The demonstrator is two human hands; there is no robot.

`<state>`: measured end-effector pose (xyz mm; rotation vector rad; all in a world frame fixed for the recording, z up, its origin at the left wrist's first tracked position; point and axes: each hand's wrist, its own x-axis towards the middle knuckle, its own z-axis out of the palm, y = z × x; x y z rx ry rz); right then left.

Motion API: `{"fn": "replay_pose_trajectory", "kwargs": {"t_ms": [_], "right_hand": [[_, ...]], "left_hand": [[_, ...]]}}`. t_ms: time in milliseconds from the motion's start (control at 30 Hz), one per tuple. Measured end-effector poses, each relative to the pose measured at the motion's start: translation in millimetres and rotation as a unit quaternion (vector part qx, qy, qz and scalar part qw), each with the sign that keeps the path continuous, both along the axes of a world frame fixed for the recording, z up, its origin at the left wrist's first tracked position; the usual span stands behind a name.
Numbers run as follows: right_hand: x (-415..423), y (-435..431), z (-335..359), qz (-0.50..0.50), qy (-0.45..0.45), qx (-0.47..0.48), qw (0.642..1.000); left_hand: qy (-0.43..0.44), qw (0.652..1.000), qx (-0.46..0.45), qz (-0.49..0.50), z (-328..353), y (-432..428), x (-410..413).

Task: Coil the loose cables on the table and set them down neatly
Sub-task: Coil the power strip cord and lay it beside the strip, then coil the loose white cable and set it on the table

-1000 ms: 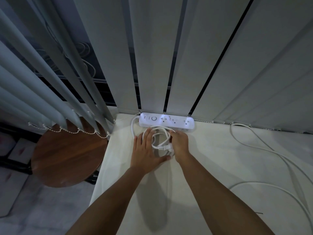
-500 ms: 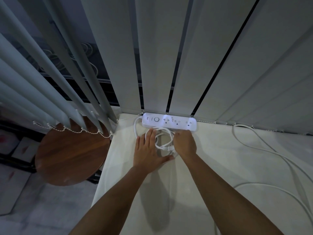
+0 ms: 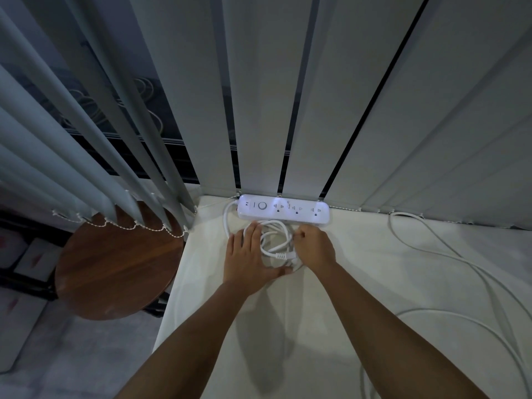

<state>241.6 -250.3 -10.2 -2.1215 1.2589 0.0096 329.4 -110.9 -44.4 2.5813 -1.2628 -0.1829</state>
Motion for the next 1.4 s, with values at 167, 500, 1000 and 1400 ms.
{"fn": "replay_pose_trajectory", "kwargs": {"t_ms": [167, 500, 1000, 1400], "right_hand": [[-11, 8, -1, 0.017, -0.064, -0.017, 0.998], [-35, 49, -24, 0.12, -0.042, -0.108, 0.986], [-32, 41, -12, 0.123, -0.091, -0.034, 0.988], [-128, 71, 10, -0.035, -0.143, -0.1, 0.984]], "left_hand": [[-0.012, 0.999, 0.036, 0.008, 0, -1, -1], [0.034, 0.997, 0.027, -0.061, -6, 21, 7], [0.036, 0.995, 0.065, -0.065, 2, 27, 5], [-0.01, 0.986, -0.14, -0.086, 33, 48, -39]]}}
